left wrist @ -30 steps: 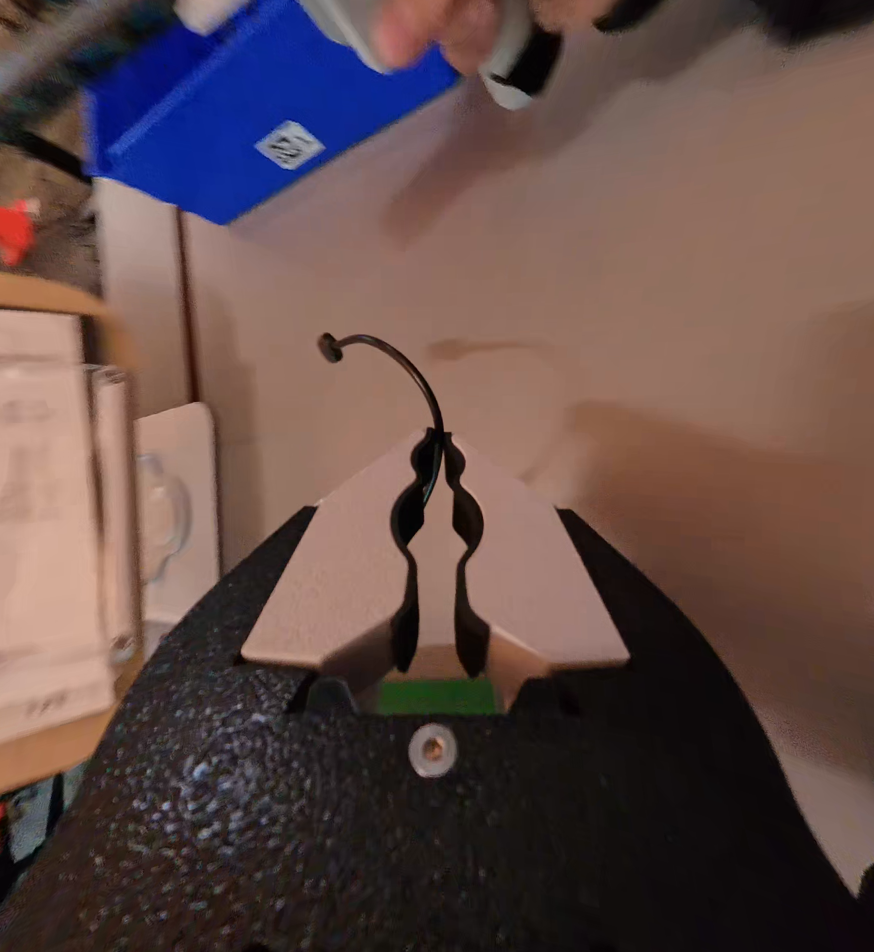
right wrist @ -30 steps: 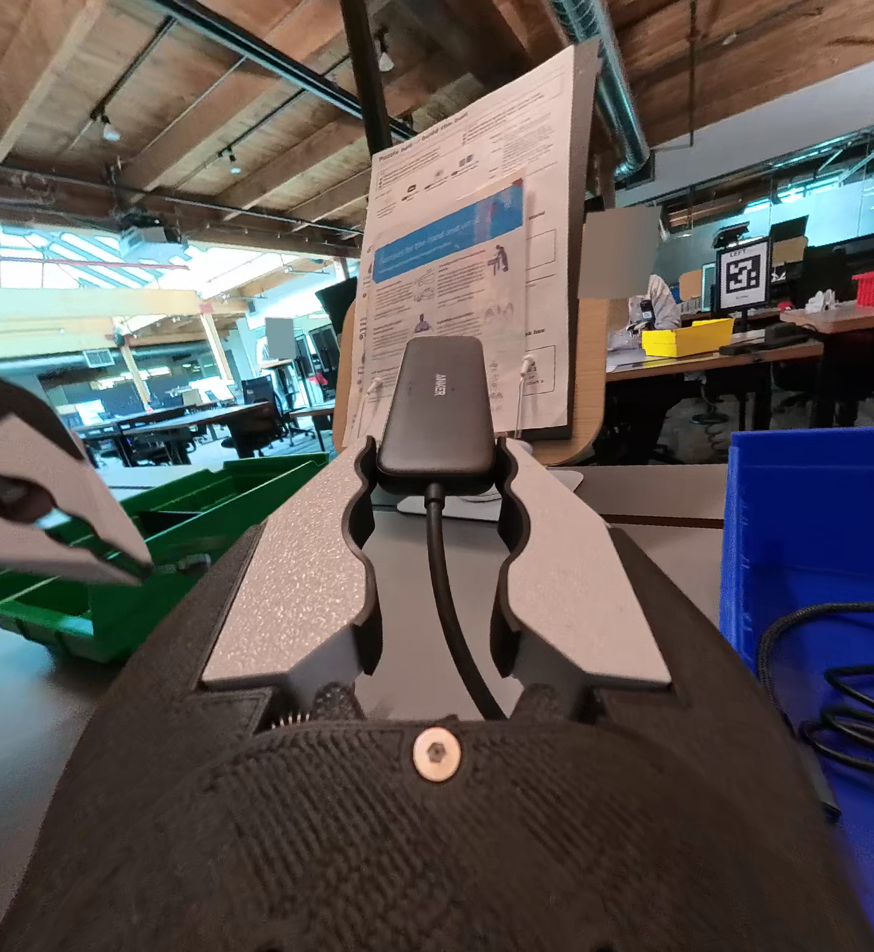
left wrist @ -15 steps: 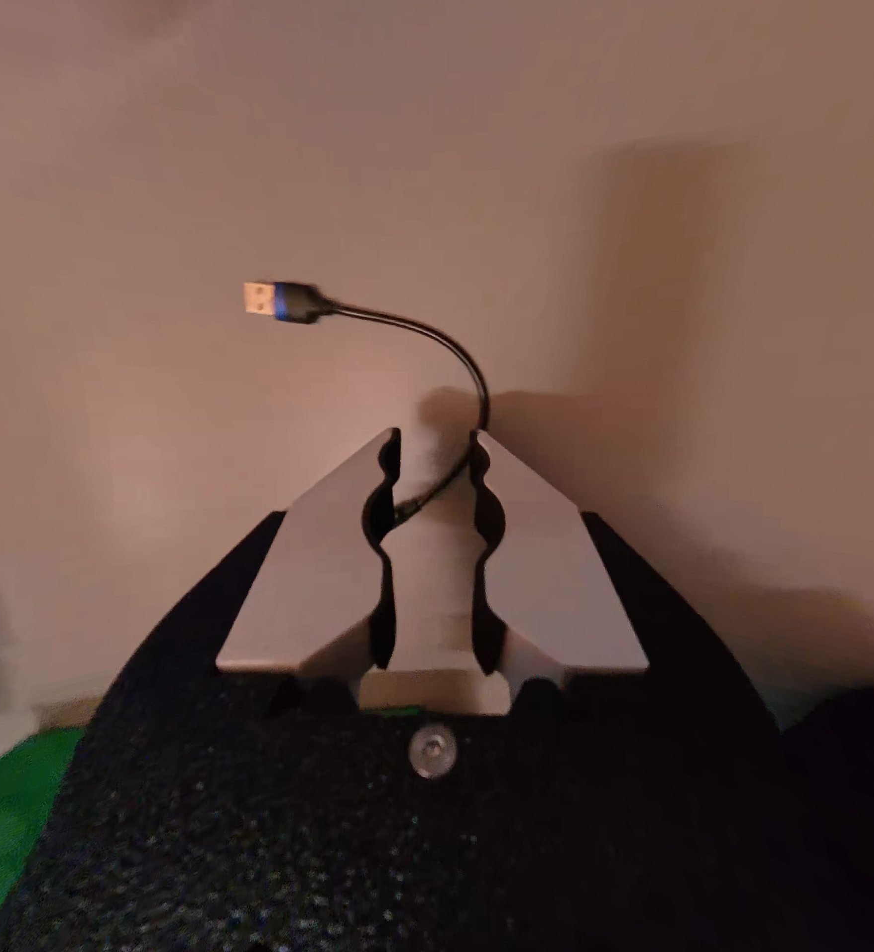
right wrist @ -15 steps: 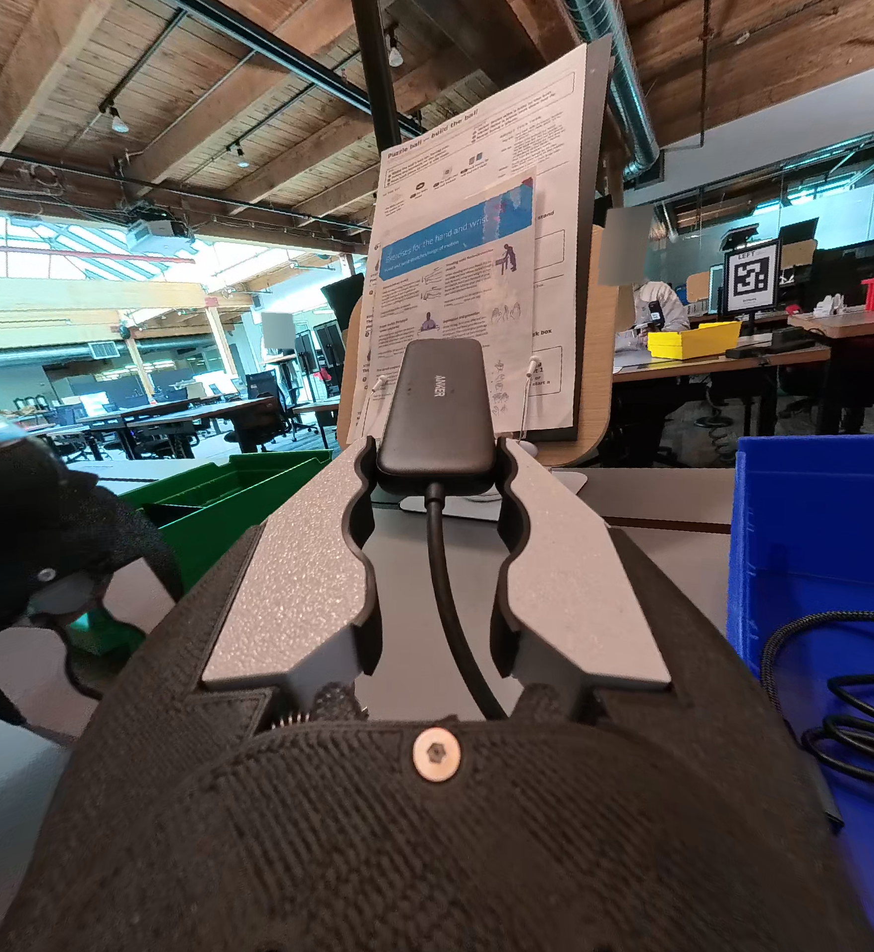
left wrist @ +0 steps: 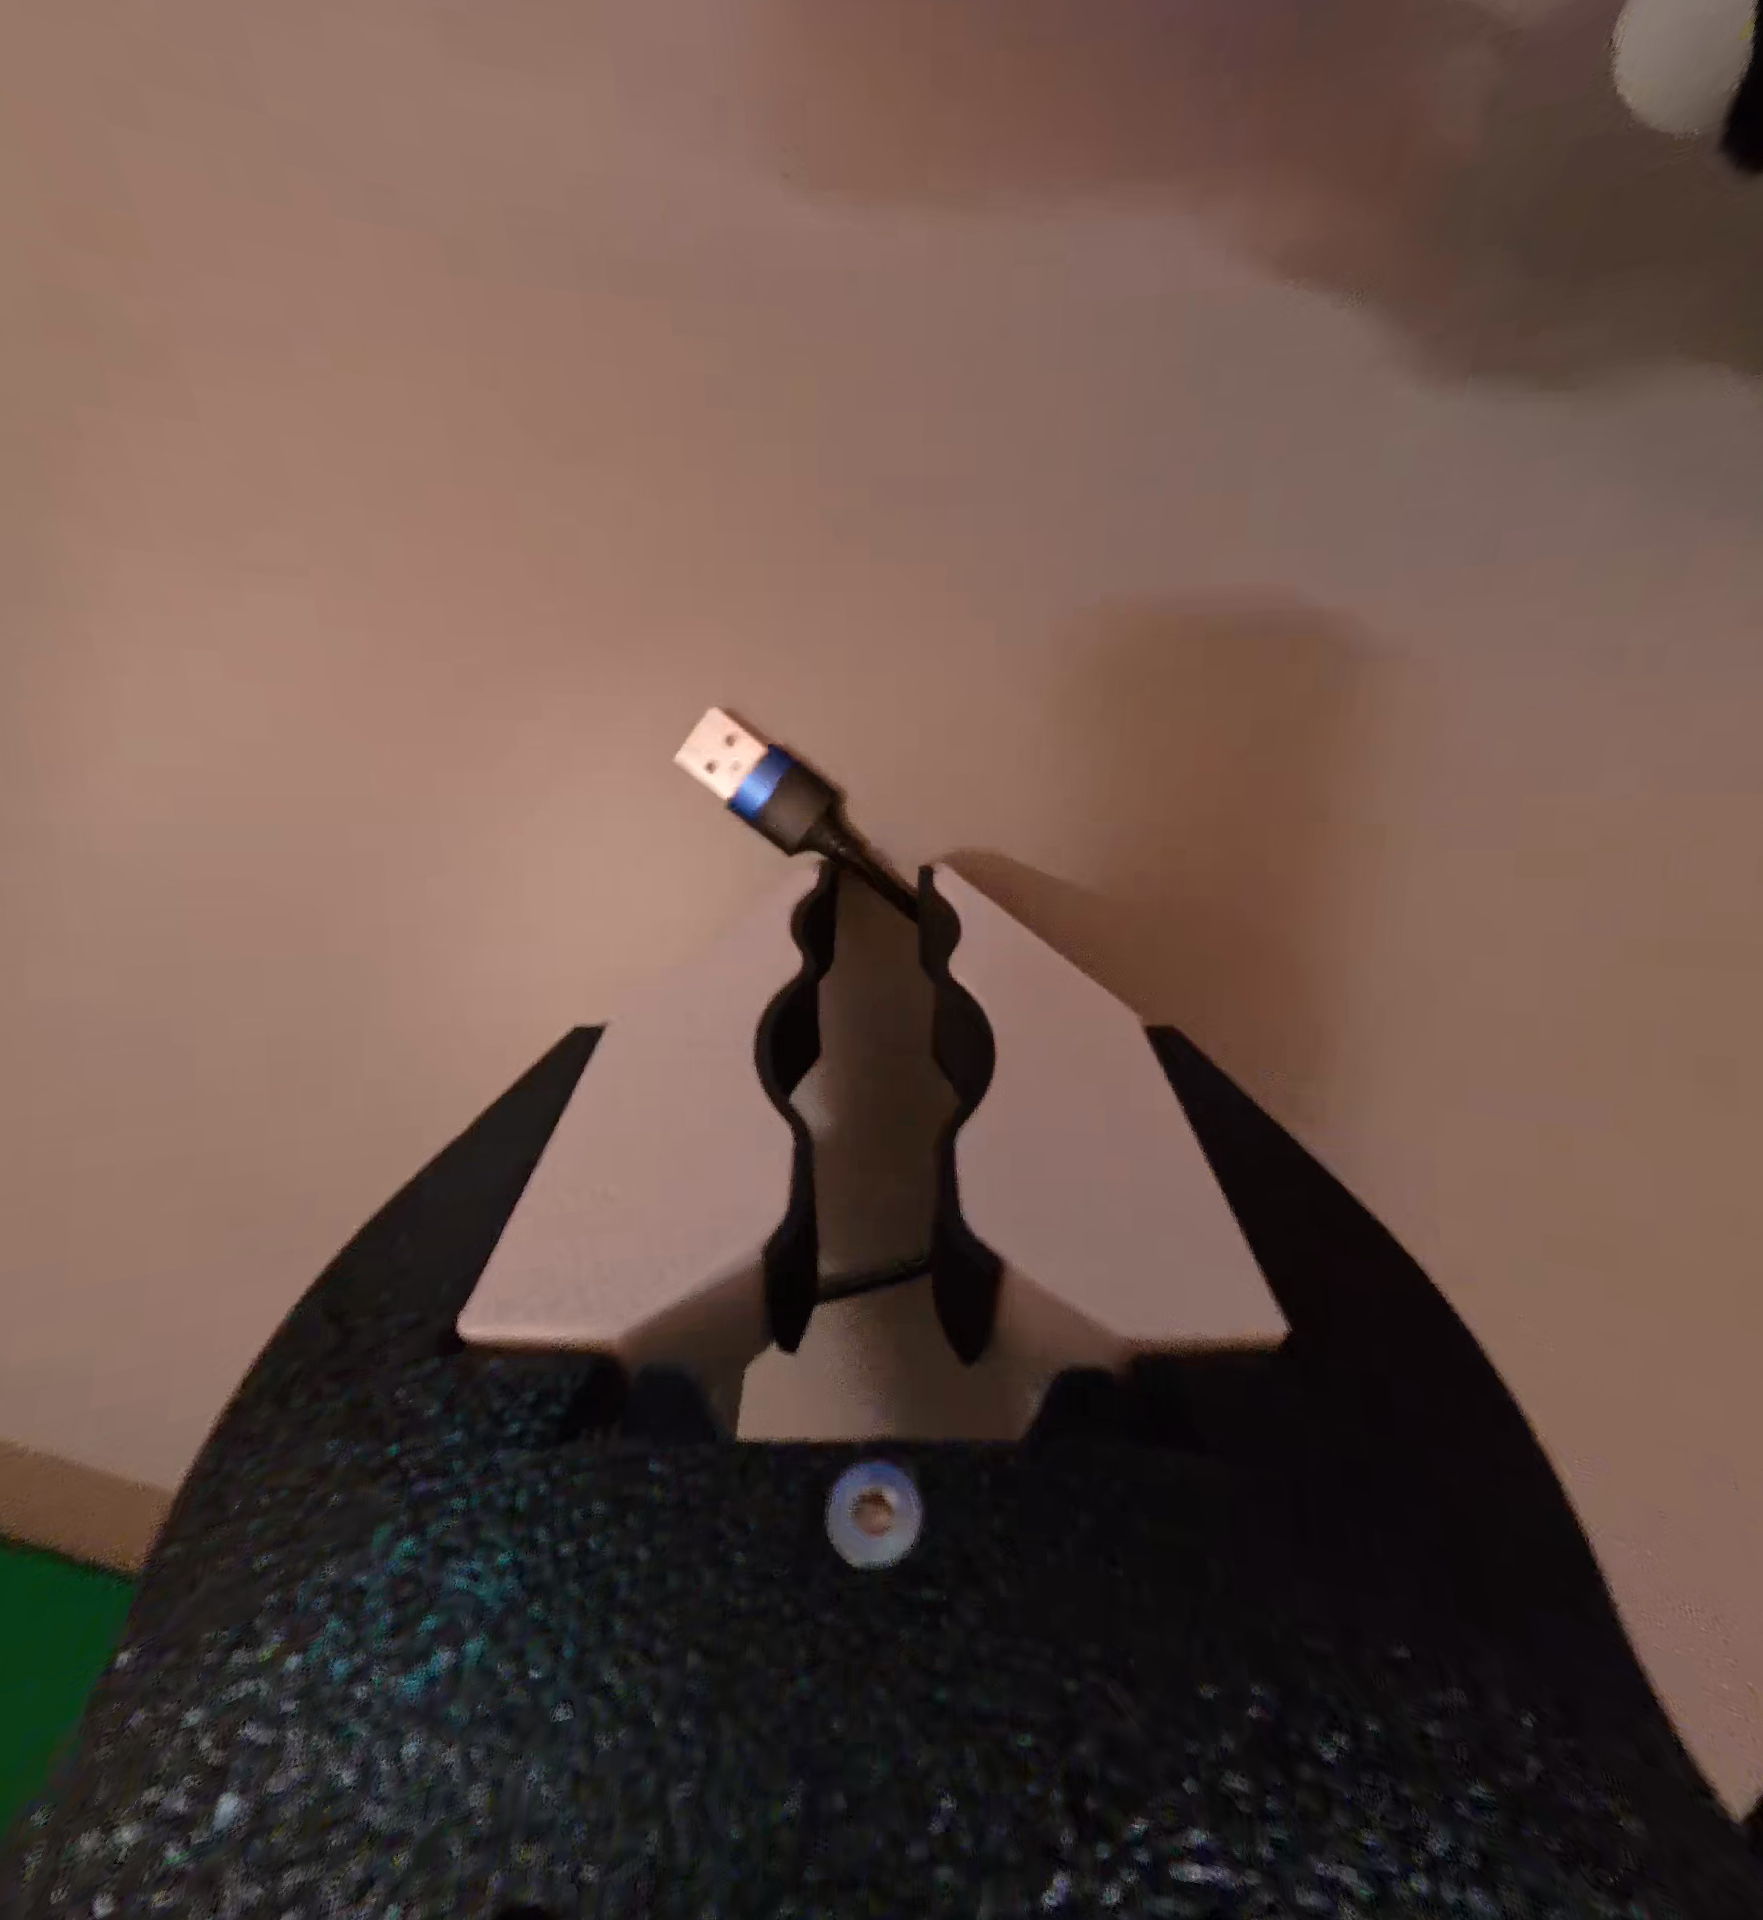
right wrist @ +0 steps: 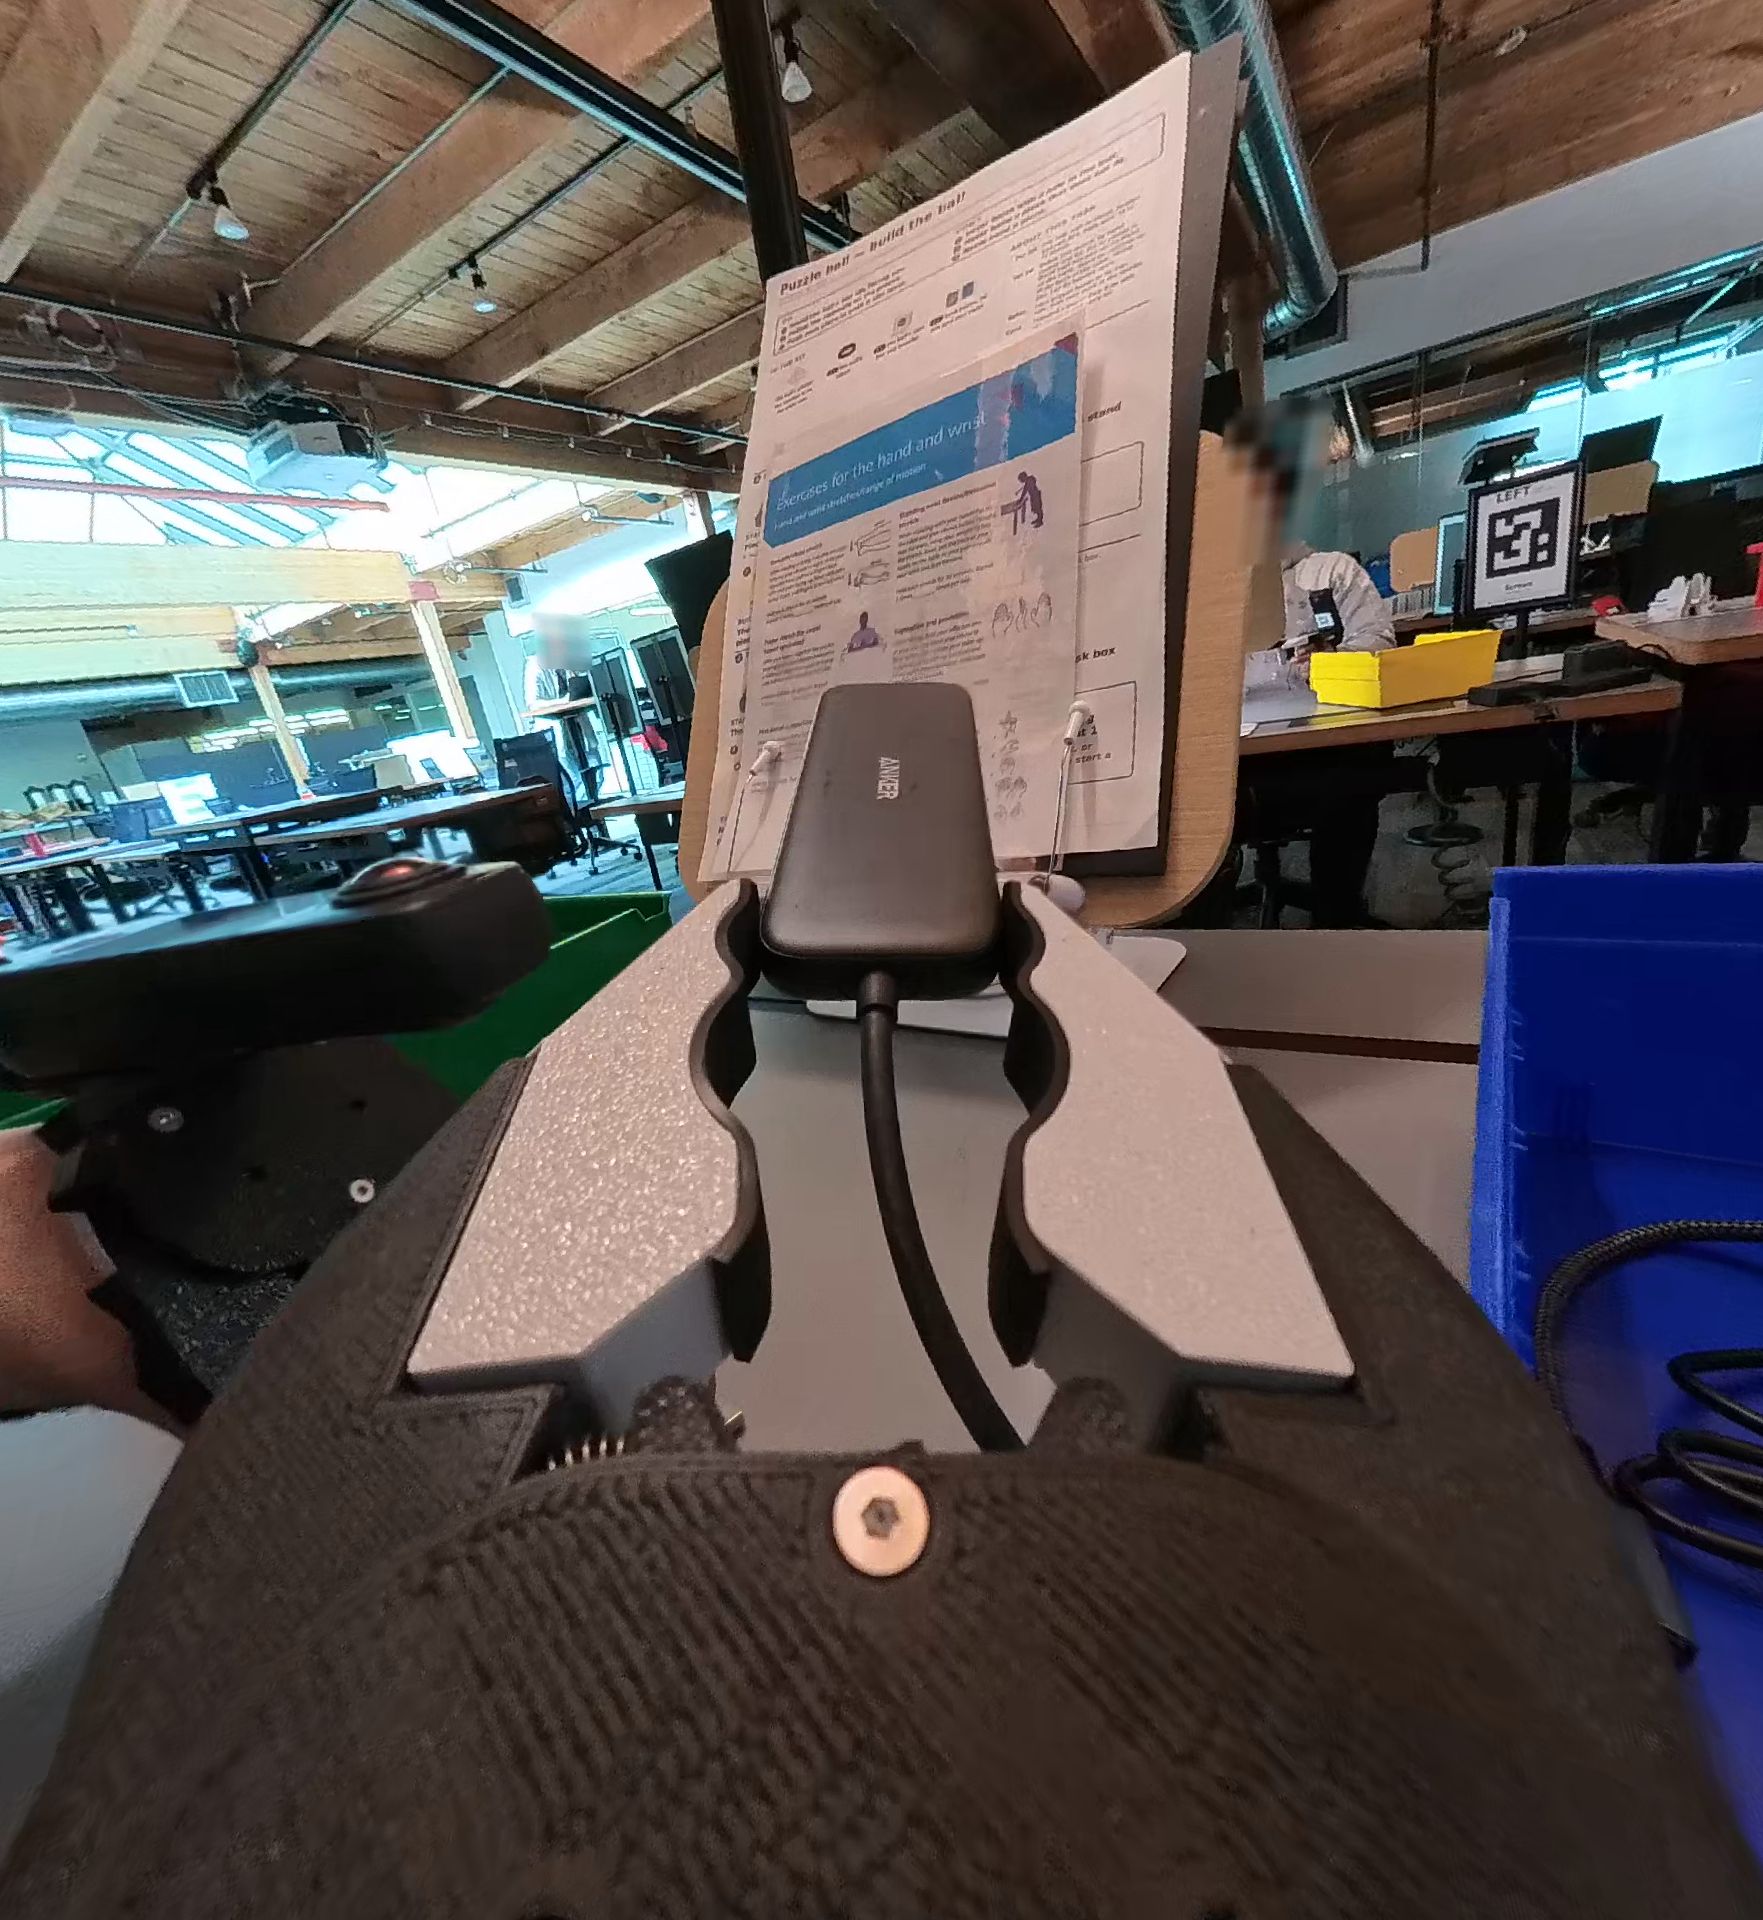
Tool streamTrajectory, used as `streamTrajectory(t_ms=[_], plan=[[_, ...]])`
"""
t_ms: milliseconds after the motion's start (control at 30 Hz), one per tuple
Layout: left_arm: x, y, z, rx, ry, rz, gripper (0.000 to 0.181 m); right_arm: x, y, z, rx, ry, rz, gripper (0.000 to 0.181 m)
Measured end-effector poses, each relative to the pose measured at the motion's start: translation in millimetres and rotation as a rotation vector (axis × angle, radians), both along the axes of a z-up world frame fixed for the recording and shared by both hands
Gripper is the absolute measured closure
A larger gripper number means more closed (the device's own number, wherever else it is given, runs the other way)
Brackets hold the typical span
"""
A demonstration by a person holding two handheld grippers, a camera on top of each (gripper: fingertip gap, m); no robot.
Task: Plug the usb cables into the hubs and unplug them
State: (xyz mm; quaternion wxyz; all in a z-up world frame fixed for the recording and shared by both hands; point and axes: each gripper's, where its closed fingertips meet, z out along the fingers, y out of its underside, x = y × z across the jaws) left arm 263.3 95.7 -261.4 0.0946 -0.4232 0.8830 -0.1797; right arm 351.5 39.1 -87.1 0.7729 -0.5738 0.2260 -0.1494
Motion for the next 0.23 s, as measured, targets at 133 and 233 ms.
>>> streamTrajectory(t_ms=[133, 233], plan=[[6, 2, 1, 0.071, -0.085, -0.097, 0.178, -1, 3, -3, -0.018, 0.008, 0.008, 0.136], [4, 10, 4, 0.121, -0.092, -0.153, 0.181, -2, 5, -6, -0.037, 0.01, 0.014, 0.136]])
